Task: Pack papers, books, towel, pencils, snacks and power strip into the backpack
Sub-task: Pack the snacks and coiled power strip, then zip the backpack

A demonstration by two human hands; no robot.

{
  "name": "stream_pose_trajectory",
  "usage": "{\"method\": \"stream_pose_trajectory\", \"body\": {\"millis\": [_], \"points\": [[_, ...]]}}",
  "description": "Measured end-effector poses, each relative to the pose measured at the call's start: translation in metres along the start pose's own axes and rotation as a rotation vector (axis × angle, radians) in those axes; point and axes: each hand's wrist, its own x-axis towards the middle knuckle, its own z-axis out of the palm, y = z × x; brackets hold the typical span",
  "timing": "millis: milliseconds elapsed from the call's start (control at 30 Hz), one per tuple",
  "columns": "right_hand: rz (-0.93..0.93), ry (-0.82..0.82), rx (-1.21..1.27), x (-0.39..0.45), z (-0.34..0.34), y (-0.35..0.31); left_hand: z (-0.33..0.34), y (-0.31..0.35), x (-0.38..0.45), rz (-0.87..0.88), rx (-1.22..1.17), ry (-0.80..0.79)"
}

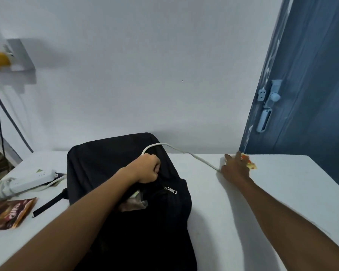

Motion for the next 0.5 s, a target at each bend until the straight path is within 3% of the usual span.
{"method": "stream_pose_trajectory", "body": {"millis": [133, 267, 400, 500], "points": [[0.086, 0.09, -0.044, 0.0, 0.023, 0.014, 0.001, 0.001, 0.004, -0.016, -0.005, -0.015], [0.045, 0.214, -0.092, 0.013, 0.018, 0.011, 0.001, 0.0, 0.006, -0.038, 0.0, -0.023], [0.039, 0.152, -0.058, 0.02, 0.014, 0.017, 0.004, 0.002, 0.006, -0.051, -0.003, -0.035], [0.052, 0.217, 0.071, 0.018, 0.004, 0.017, 0.005, 0.001, 0.007, -0.047, -0.009, -0.036]]}}
